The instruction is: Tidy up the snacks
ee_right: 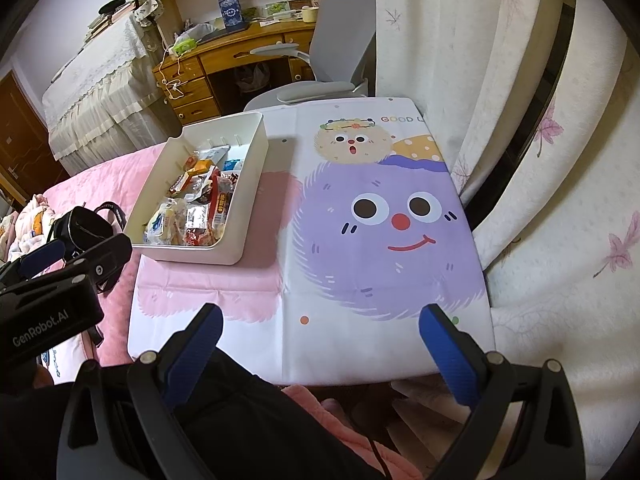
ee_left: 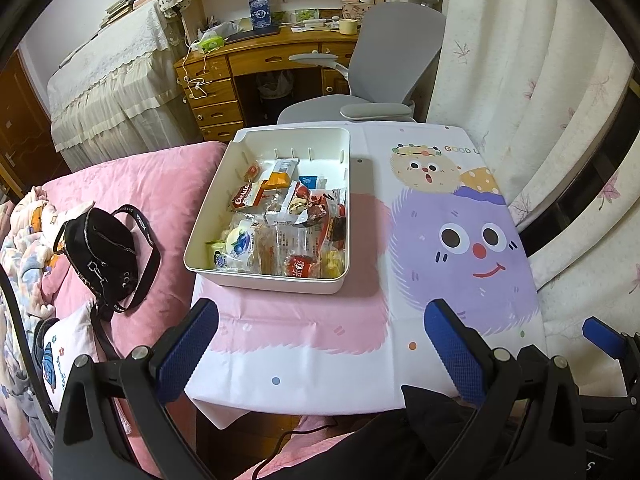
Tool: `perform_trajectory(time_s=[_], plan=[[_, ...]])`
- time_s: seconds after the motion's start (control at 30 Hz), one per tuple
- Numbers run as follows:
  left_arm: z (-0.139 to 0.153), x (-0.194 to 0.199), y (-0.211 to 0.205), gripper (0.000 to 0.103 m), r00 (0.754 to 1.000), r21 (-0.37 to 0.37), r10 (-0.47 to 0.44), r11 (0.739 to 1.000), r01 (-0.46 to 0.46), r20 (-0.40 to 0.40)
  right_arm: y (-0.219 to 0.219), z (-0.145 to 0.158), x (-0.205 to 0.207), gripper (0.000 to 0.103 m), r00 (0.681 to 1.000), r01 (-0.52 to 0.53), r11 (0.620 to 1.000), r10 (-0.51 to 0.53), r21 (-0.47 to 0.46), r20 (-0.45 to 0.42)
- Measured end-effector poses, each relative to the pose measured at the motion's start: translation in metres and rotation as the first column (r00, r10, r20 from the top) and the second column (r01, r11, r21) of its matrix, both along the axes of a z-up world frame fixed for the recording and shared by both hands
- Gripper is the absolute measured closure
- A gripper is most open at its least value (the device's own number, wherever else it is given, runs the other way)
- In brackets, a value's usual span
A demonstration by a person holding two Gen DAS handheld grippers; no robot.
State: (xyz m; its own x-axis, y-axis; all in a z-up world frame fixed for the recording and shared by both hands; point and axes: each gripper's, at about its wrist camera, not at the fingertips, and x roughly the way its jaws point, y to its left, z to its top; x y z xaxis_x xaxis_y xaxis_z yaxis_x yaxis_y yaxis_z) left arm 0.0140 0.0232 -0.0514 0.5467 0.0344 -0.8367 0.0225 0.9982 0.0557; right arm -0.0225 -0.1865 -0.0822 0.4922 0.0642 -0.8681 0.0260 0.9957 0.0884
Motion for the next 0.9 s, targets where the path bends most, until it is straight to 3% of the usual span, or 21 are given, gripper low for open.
perform_trajectory(time_s=[0.9], plan=[[0.002, -0.015, 0.004, 0.001, 1.000, 0.014, 0.006, 1.000, -0.006, 0.028, 0.001, -0.003, -0.006, 0.004, 1.000, -0.005, 1.000, 0.005, 0.005, 0.008]])
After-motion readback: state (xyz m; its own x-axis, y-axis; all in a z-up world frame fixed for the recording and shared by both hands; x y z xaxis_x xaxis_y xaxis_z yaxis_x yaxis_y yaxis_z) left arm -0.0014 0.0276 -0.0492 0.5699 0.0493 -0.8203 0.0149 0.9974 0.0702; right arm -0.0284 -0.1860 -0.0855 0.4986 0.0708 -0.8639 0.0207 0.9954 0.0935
